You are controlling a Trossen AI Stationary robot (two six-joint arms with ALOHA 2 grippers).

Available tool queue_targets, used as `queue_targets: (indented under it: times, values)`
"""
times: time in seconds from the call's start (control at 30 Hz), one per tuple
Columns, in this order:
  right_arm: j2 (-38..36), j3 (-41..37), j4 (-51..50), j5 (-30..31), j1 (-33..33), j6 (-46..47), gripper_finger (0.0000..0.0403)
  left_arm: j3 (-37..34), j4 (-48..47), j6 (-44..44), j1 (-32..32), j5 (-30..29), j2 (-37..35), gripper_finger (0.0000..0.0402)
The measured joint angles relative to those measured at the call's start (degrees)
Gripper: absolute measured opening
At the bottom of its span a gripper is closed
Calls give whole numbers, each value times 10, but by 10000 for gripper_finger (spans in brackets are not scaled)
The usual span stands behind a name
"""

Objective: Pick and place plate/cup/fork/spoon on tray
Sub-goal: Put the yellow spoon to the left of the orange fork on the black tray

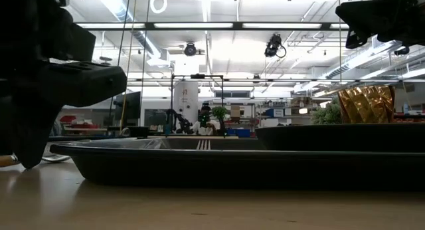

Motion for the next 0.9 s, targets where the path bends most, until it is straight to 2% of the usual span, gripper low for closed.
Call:
queue_targets:
  times: [0.13,0.33,0.7,0.9]
  values:
    - [0,0,0,0,0,0,45,0,12,10,-1,0,0,112]
    - [0,0,0,0,0,0,45,0,20,27,-1,-1,-1,41]
    - [0,0,0,0,0,0,45,5,20,13,-1,-11,-1,42]
    - [0,0,0,0,0,0,45,34,-27,9,0,-25,0,41]
